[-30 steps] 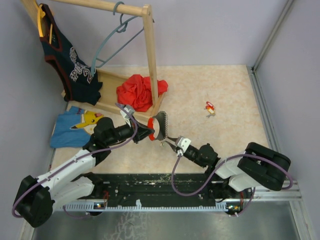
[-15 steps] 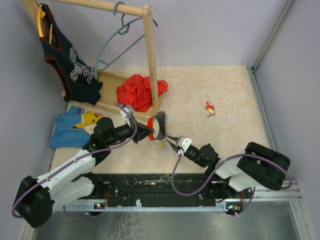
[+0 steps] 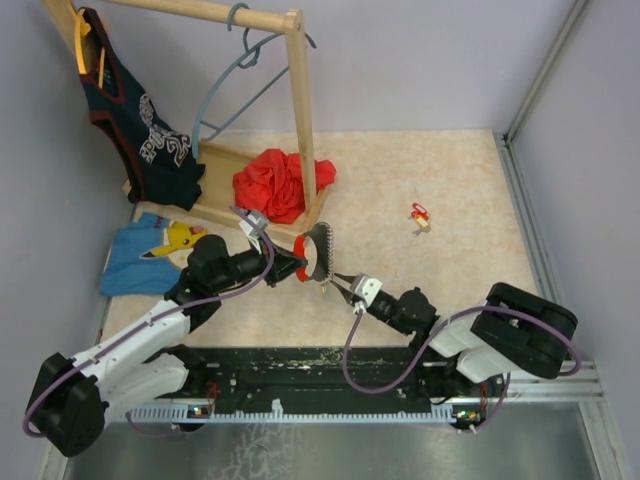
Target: Put the keys on the keyring
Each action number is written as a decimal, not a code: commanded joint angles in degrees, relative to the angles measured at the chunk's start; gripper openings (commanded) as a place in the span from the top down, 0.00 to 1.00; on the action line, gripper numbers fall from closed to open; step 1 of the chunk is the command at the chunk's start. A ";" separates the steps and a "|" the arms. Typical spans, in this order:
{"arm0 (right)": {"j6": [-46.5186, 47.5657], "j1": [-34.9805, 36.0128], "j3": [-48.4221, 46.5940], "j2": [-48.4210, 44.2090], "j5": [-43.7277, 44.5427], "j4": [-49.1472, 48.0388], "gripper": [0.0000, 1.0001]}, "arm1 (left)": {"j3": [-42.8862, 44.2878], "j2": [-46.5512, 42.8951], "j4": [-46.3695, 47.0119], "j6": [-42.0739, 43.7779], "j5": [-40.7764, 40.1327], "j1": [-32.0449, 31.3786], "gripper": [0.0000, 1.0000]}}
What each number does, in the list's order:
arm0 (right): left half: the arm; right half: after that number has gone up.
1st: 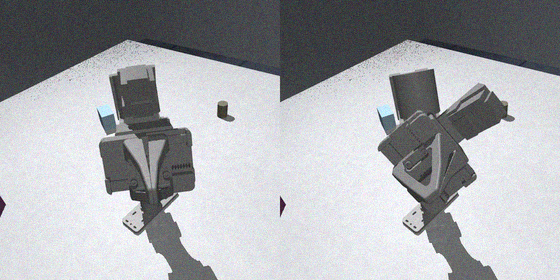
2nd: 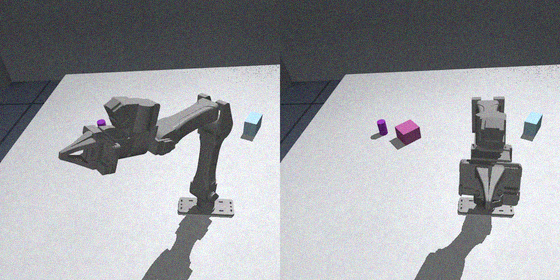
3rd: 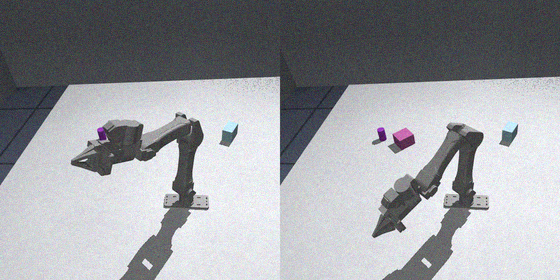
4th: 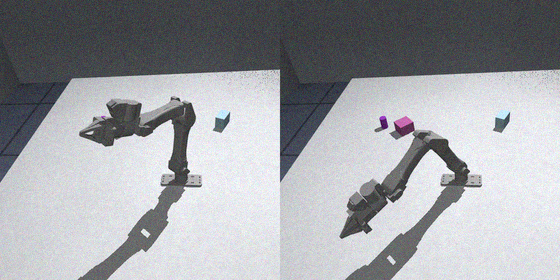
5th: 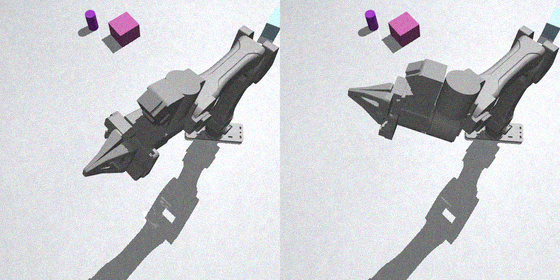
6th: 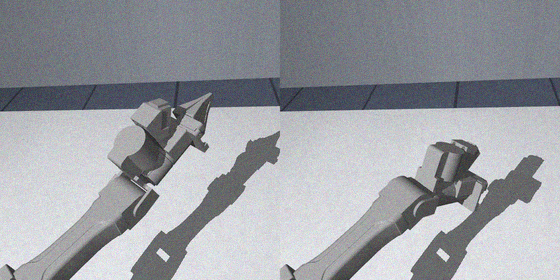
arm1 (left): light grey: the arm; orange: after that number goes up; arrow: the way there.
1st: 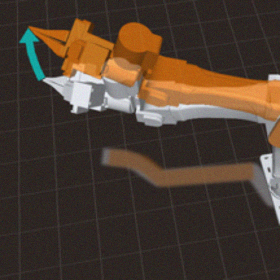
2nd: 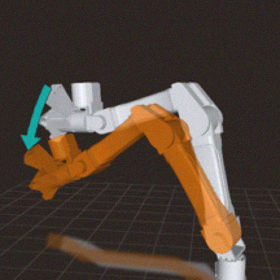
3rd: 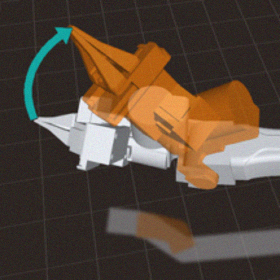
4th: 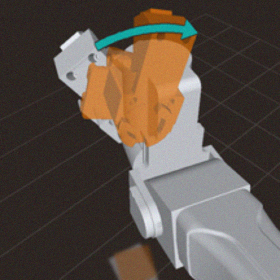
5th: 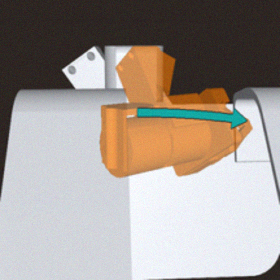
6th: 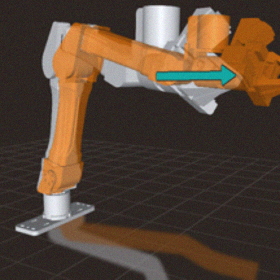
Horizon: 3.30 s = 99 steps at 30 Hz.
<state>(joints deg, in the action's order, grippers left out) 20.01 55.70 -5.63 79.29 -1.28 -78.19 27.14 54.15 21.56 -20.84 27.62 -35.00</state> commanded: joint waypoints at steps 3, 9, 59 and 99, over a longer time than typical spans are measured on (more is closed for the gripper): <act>0.47 0.02 -1.28 0.19 -3.79 -1.52 0.80 | 1.00 -1.60 1.64 -0.55 0.18 0.20 0.99; -0.05 0.02 -1.62 0.78 -4.09 -0.99 0.81 | 0.84 -1.39 2.24 -1.07 0.46 0.20 0.99; -2.80 0.03 -0.57 1.31 -2.09 -5.05 1.00 | -0.61 -1.29 1.80 -8.37 -6.73 0.14 1.00; -7.95 -8.15 -6.81 5.40 -14.69 -3.00 1.00 | -17.27 -10.78 8.13 1.26 -17.48 0.64 0.26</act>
<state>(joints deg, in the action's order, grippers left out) 13.21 48.56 -9.41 85.27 -11.94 -77.69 9.76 44.29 24.86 -29.58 9.43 -34.61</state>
